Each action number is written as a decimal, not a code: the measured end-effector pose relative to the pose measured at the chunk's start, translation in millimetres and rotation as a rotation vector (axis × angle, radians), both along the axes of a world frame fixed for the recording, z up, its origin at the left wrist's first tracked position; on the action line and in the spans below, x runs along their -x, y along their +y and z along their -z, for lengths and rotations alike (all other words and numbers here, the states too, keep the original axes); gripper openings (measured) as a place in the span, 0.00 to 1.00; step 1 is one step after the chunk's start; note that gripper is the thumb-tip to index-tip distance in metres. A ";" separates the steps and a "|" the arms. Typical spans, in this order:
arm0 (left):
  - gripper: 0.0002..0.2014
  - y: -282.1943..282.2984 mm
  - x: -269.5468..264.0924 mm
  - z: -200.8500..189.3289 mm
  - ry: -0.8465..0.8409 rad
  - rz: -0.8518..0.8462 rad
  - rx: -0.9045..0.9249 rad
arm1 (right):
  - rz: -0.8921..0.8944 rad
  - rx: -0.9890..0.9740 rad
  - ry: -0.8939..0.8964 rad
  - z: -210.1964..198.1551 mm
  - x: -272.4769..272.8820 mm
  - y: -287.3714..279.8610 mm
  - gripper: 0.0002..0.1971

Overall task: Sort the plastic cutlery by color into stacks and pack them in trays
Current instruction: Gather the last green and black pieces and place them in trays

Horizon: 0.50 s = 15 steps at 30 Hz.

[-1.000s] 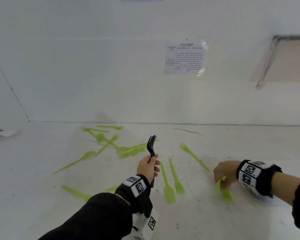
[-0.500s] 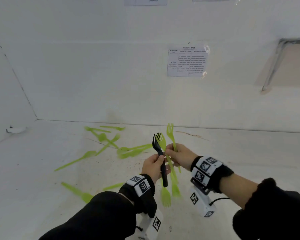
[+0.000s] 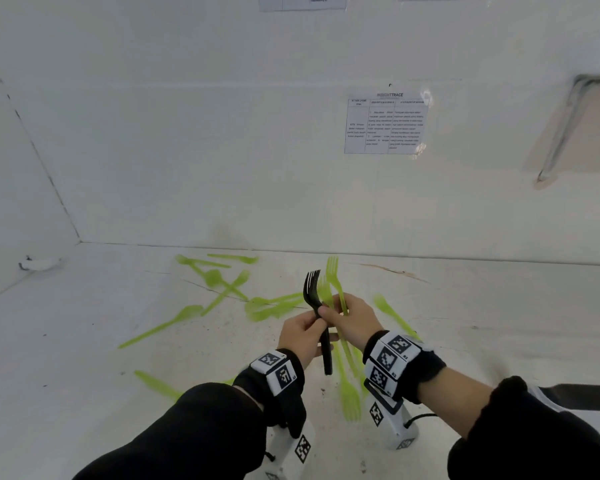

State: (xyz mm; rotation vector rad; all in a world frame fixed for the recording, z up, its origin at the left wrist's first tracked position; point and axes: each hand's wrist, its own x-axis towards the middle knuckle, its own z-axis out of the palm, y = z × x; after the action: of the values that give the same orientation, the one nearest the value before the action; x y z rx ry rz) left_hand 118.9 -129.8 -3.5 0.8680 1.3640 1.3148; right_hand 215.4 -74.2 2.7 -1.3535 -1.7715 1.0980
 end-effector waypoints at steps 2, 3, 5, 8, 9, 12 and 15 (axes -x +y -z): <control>0.09 -1.0 5.0 0.5 -0.030 0.038 -0.016 | 0.052 -0.004 0.013 3.0 2.2 1.3 0.11; 0.09 -1.2 6.8 0.4 -0.036 0.059 -0.022 | 0.072 0.009 0.044 4.3 4.7 1.3 0.11; 0.10 -1.0 9.4 0.7 -0.031 0.079 -0.023 | 0.071 0.011 0.029 5.3 11.2 0.4 0.11; 0.10 1.4 14.5 2.2 -0.009 0.046 0.001 | 0.036 -0.011 -0.049 3.6 20.4 -3.6 0.12; 0.10 1.5 16.5 2.7 -0.009 0.044 0.009 | 0.057 -0.020 -0.040 3.5 22.7 -4.3 0.10; 0.11 0.3 22.6 4.5 -0.004 0.088 0.014 | 0.190 0.012 0.096 4.2 27.4 -5.7 0.08; 0.12 -1.2 27.9 6.6 0.011 0.107 0.012 | 0.260 0.018 0.156 6.5 32.9 -7.2 0.11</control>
State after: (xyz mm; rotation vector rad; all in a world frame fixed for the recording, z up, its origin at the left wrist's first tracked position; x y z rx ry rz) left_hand 90.9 -131.0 -10.1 0.9282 1.3142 1.2209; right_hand 182.5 -81.4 -3.9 -1.4221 -1.4318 1.0462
